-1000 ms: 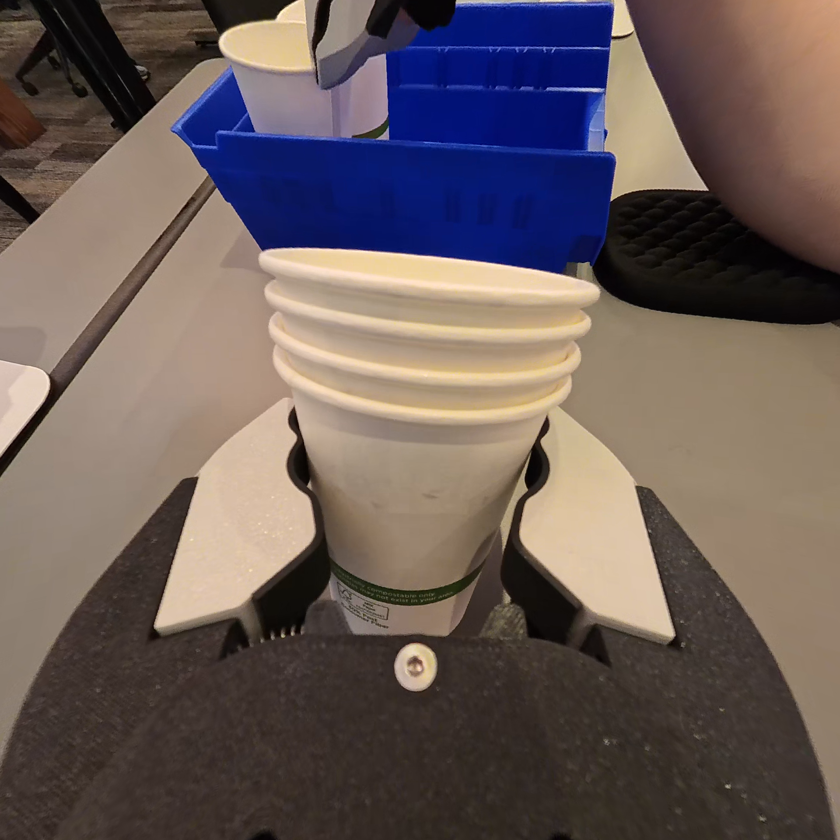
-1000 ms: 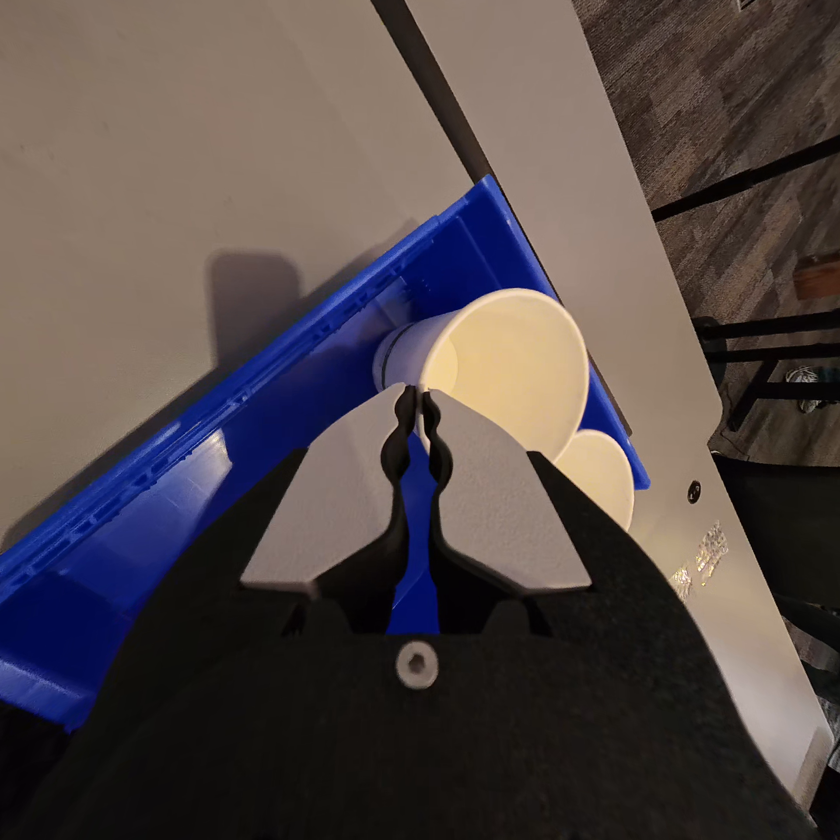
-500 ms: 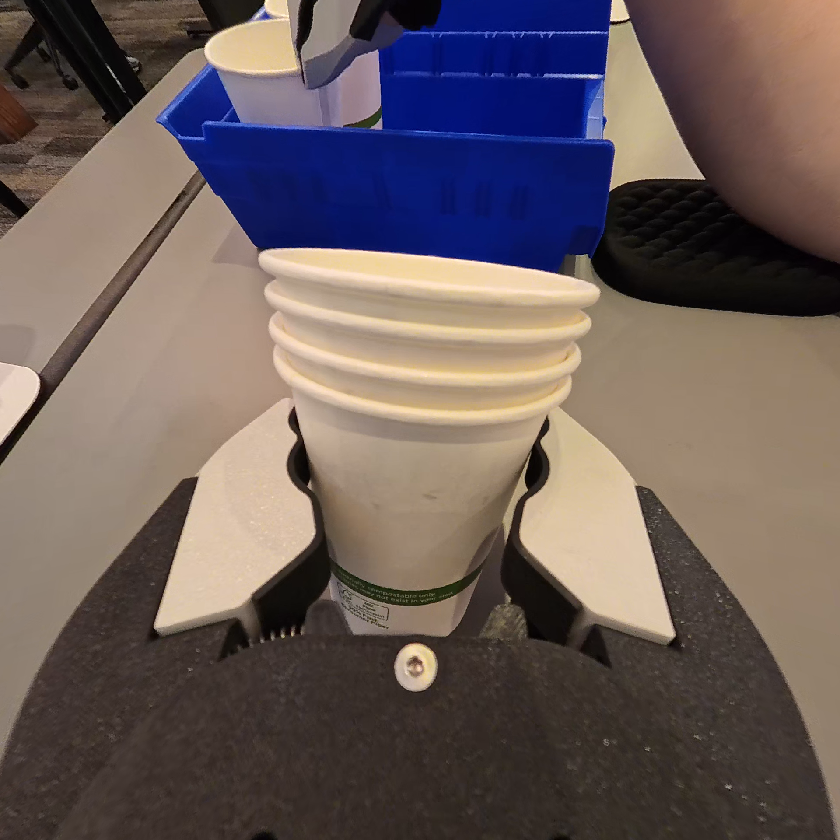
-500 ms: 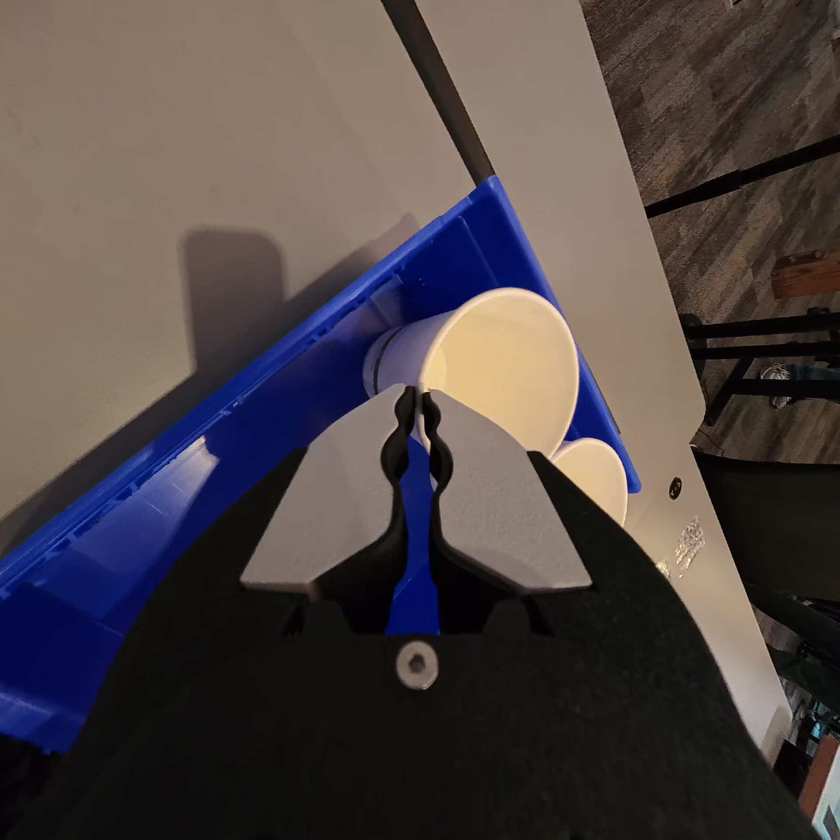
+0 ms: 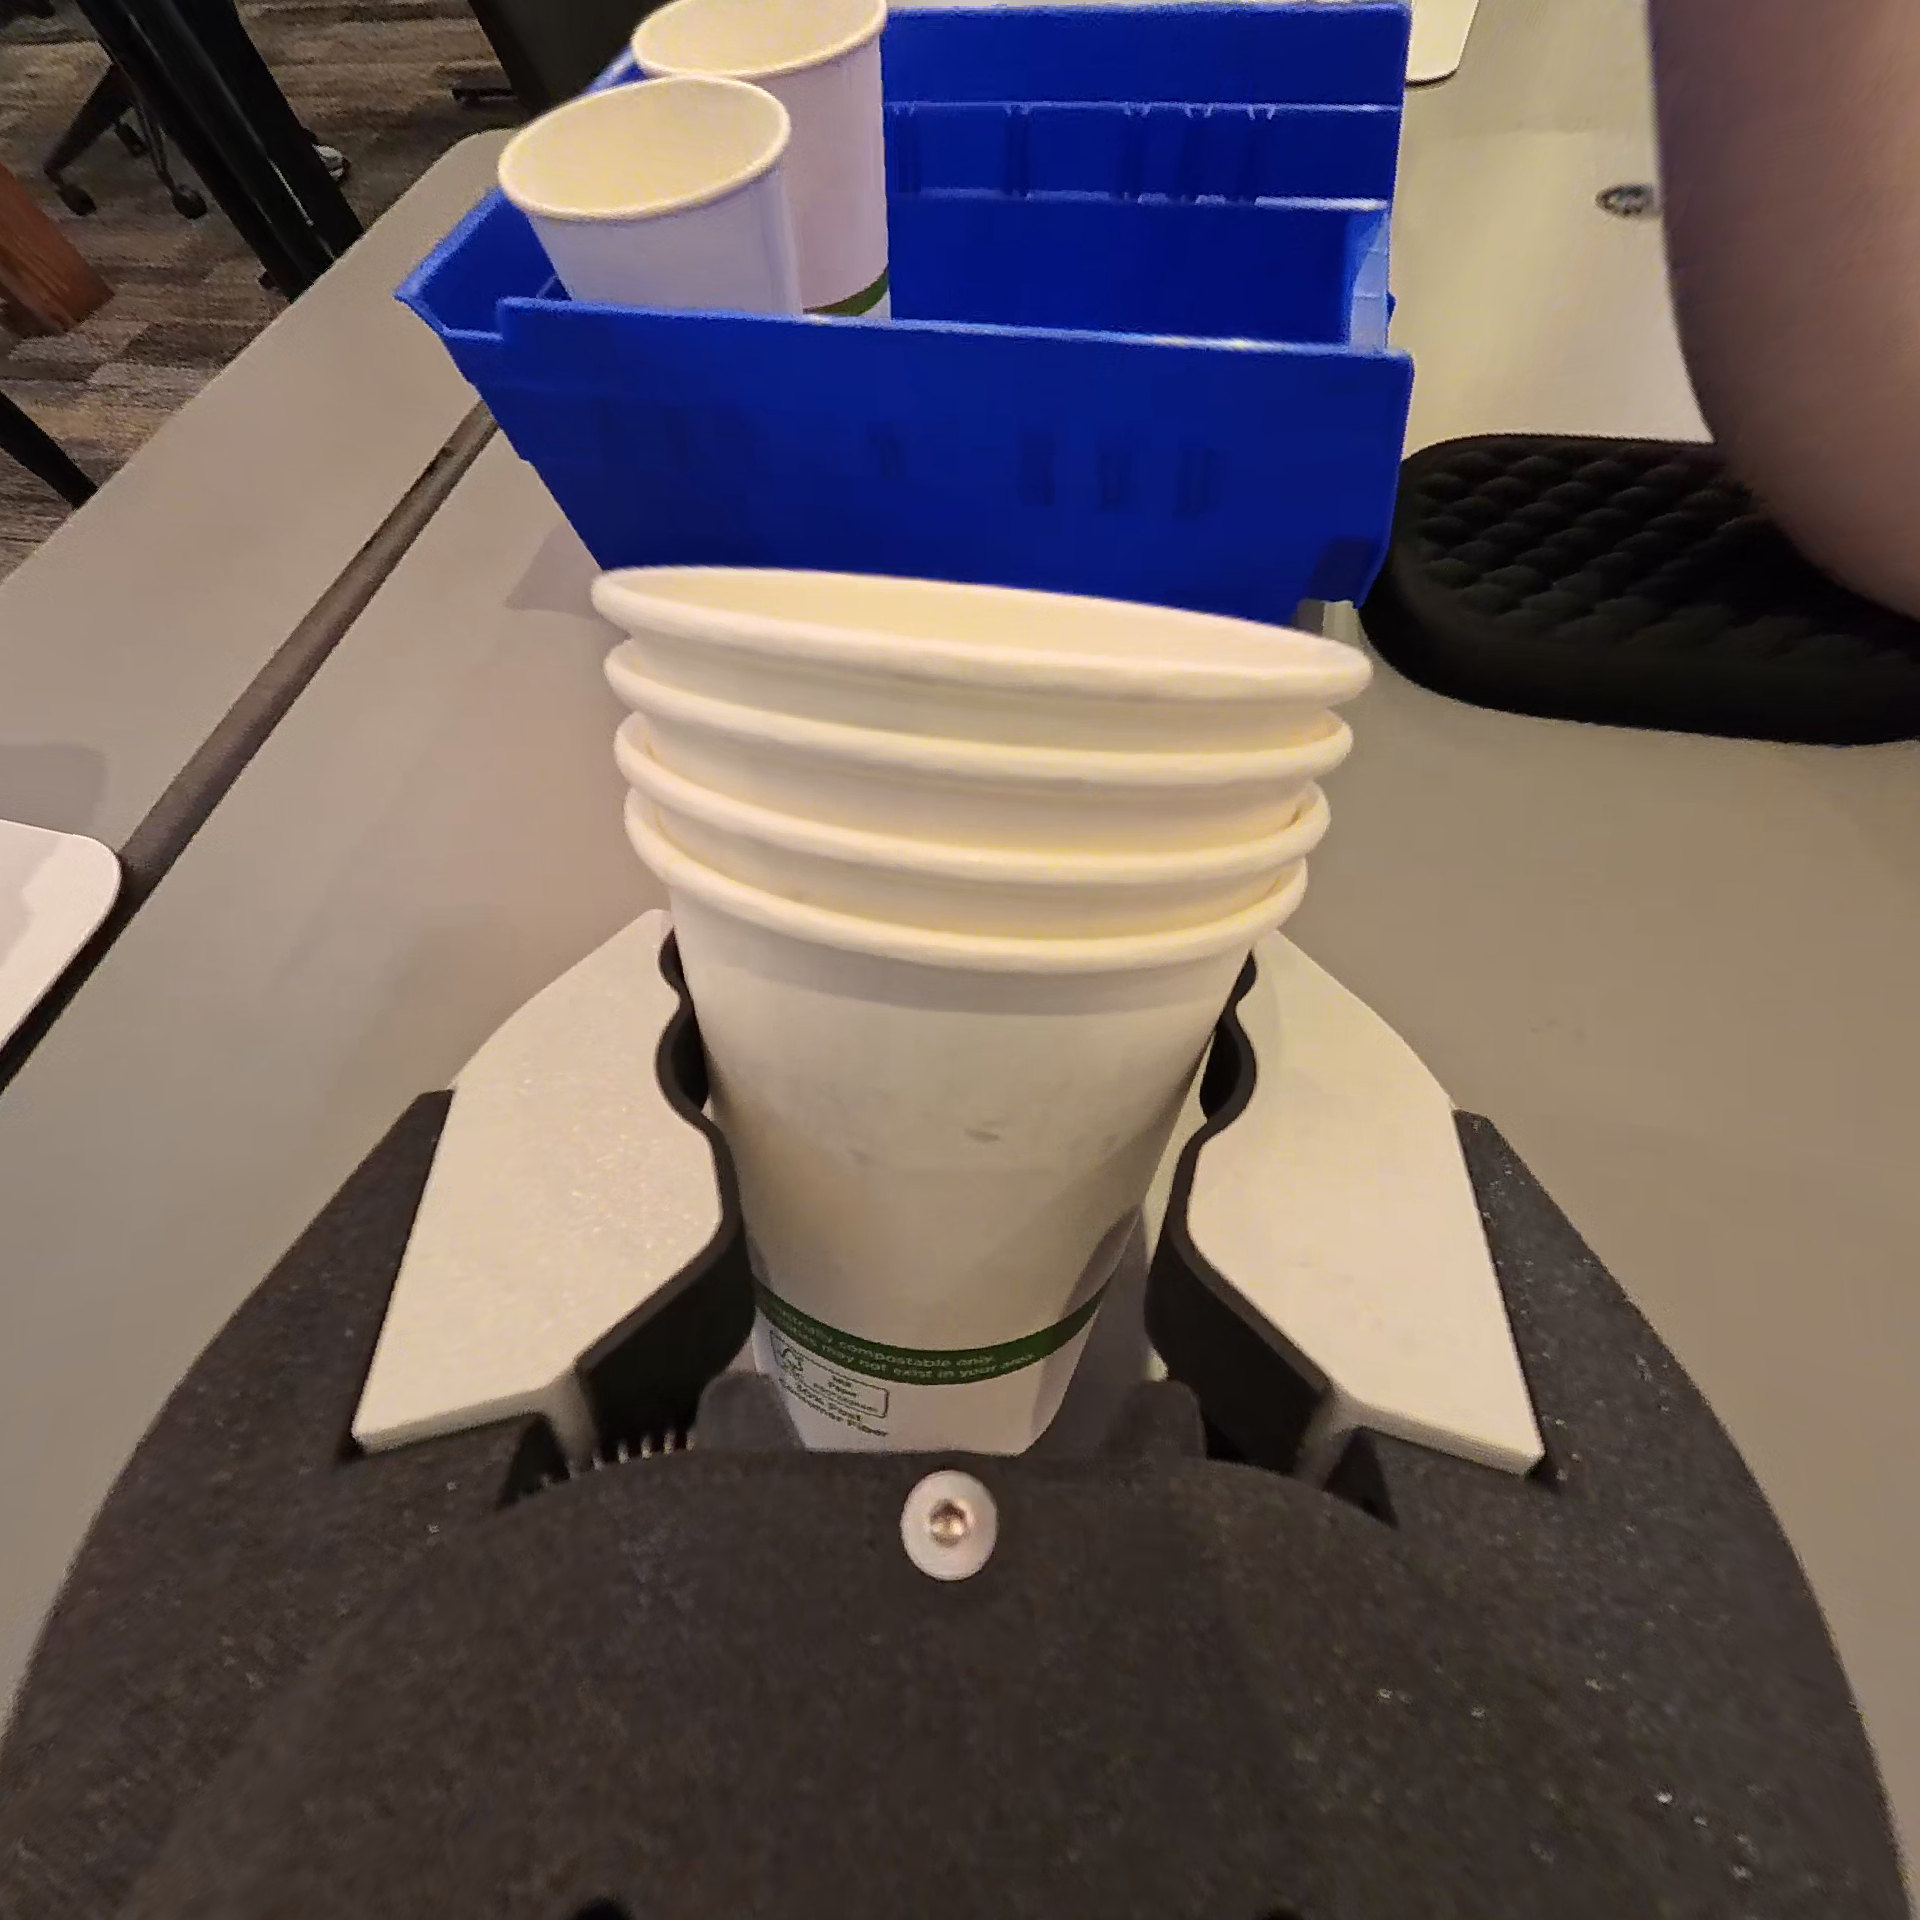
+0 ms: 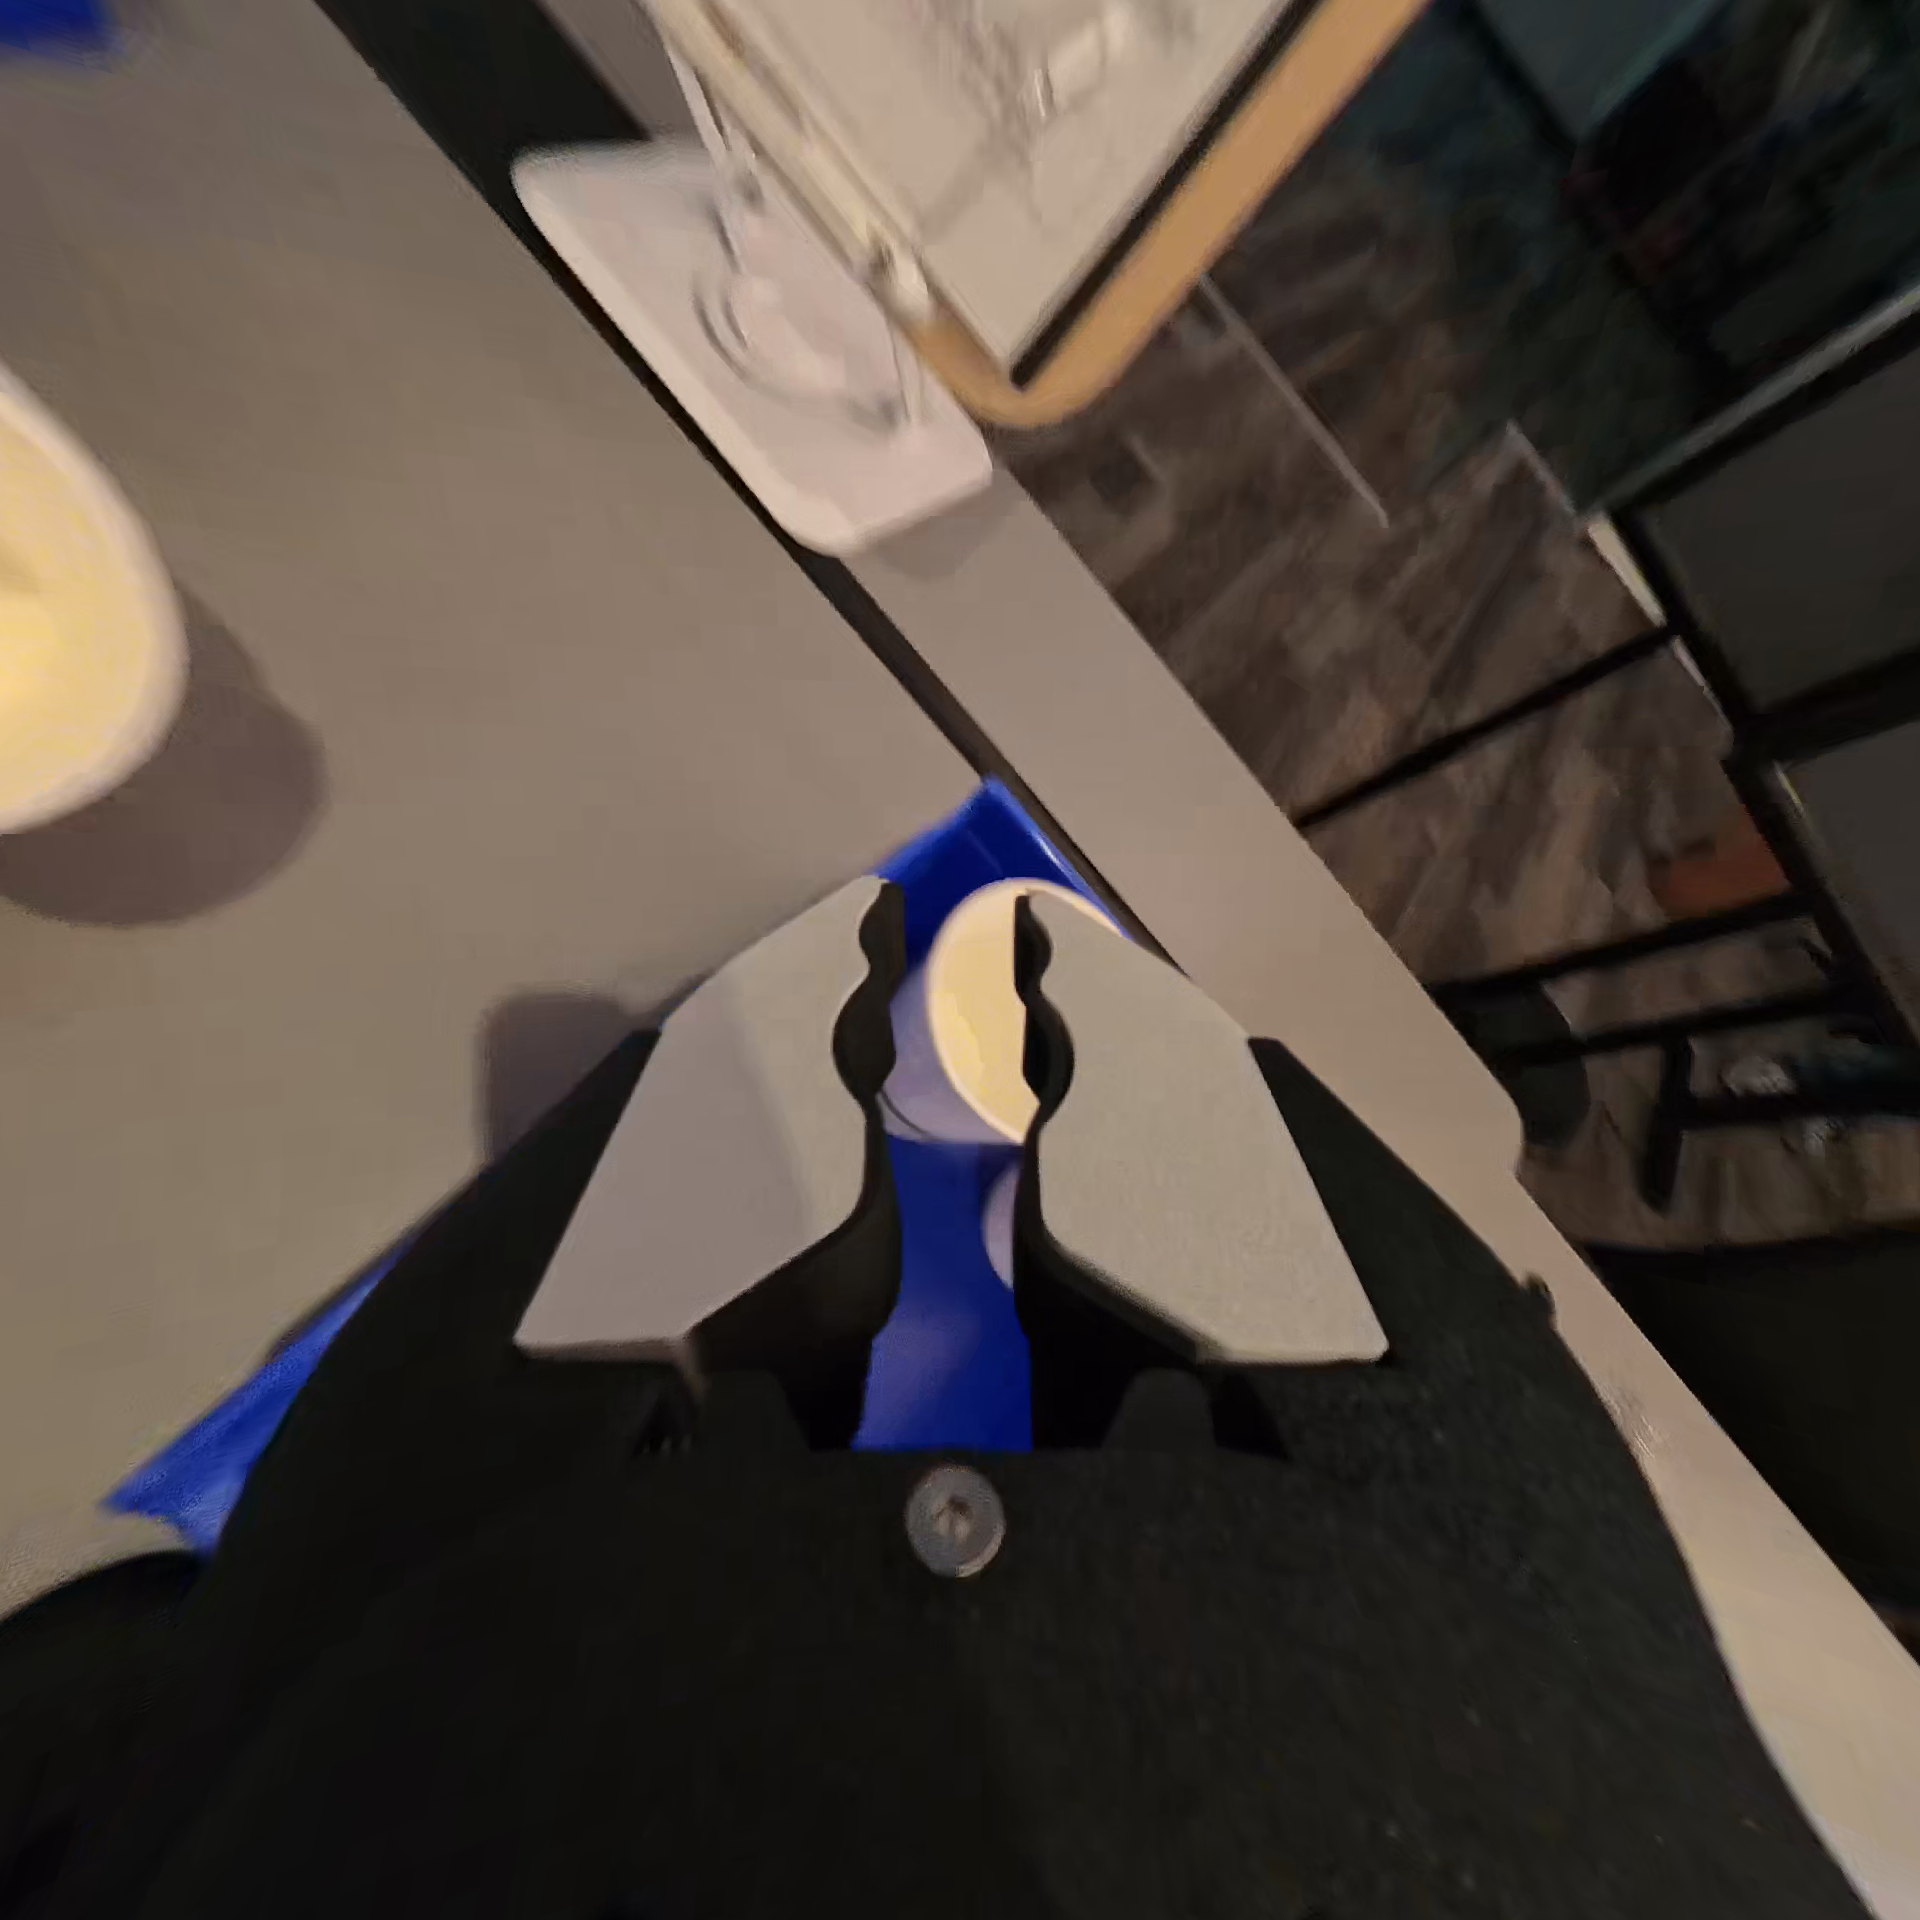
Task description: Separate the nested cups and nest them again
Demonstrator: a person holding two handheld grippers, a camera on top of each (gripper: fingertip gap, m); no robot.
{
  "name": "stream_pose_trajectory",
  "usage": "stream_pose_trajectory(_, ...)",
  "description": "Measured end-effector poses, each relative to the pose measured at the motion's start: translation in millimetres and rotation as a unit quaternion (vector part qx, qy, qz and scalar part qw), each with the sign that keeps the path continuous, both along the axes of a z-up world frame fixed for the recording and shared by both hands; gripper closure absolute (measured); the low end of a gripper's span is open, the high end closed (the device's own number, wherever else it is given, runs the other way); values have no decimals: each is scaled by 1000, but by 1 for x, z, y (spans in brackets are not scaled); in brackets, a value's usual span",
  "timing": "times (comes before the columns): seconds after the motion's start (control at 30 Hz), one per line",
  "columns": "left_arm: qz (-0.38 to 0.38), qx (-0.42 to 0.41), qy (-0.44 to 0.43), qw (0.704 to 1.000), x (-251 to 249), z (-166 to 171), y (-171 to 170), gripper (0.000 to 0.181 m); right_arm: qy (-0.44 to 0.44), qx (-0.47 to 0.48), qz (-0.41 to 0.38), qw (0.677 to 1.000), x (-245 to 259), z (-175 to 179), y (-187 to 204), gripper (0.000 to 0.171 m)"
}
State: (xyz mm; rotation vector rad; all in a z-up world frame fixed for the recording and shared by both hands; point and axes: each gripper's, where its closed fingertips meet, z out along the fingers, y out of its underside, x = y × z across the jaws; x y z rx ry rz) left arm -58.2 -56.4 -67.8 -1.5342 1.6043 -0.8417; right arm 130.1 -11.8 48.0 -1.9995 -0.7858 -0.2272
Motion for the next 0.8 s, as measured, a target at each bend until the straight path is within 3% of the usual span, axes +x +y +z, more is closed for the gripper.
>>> stream_pose_trajectory(0.13, 4, -21, -19, 1000, 0, 7, 1, 86, 65, -1, 173, 983, -82, 28, -44, 152)
stream_pose_trajectory(0.23, 5, -30, -27, 999, 0, 10, 1, 86, 41, -28, 308, 950, -143, 22, -79, 154)
stream_pose_trajectory(0.3, 7, -32, -30, 999, 0, 11, 1, 86, 26, -49, 353, 934, -172, 13, -91, 156)
stream_pose_trajectory(0.6, 19, -29, -53, 998, 0, 19, 6, 87, -31, -135, 356, 924, -201, -38, -85, 160)
stream_pose_trajectory(0.8, 19, -27, -53, 998, -2, 21, 7, 87, -22, -162, 357, 920, -203, -51, -80, 165)
